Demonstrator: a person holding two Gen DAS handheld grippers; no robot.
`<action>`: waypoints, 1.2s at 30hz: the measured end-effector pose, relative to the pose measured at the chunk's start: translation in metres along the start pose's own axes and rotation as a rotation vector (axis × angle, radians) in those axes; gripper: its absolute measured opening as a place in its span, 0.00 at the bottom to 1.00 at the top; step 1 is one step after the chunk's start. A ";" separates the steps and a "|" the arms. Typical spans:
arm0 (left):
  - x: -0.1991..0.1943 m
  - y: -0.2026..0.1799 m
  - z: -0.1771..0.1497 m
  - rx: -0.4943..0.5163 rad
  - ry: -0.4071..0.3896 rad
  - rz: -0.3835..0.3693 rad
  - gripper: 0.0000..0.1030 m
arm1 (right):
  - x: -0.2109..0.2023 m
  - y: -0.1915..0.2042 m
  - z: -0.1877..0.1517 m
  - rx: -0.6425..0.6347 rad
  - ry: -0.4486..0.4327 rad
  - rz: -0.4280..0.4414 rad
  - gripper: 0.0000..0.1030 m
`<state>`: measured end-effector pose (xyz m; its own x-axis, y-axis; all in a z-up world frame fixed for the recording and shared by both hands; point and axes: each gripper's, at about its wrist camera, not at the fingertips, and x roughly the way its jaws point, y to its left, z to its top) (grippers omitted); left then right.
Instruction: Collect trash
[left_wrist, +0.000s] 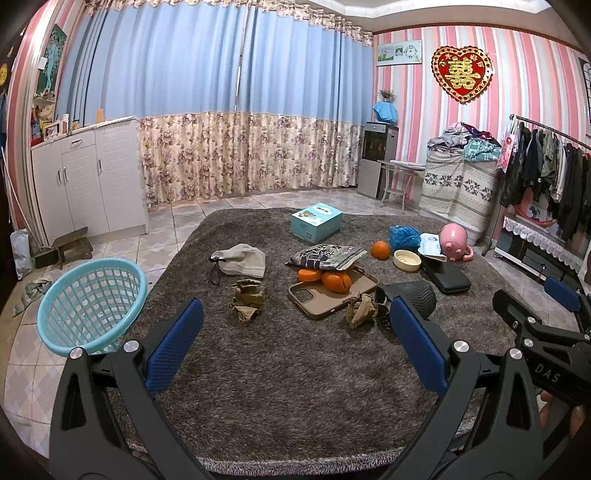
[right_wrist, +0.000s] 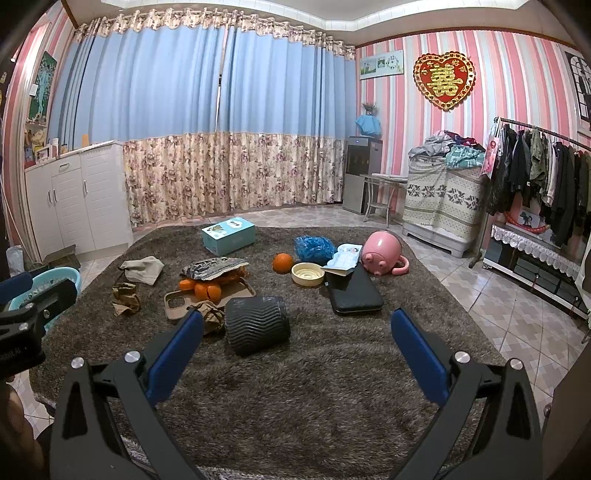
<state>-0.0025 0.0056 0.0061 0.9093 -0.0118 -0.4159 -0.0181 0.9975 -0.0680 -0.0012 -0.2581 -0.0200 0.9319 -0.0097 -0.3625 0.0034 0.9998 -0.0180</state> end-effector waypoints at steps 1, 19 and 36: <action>0.000 0.000 0.000 0.000 0.000 0.000 0.95 | 0.000 0.000 0.000 0.000 -0.001 0.000 0.96; 0.001 -0.001 0.000 0.003 0.003 0.002 0.95 | 0.000 -0.001 0.000 -0.001 -0.001 0.000 0.96; 0.021 0.005 -0.019 0.022 0.036 0.015 0.95 | 0.009 -0.006 -0.008 -0.006 0.024 -0.018 0.96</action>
<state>0.0086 0.0088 -0.0197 0.8934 0.0014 -0.4494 -0.0223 0.9989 -0.0412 0.0049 -0.2639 -0.0304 0.9229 -0.0286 -0.3840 0.0184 0.9994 -0.0301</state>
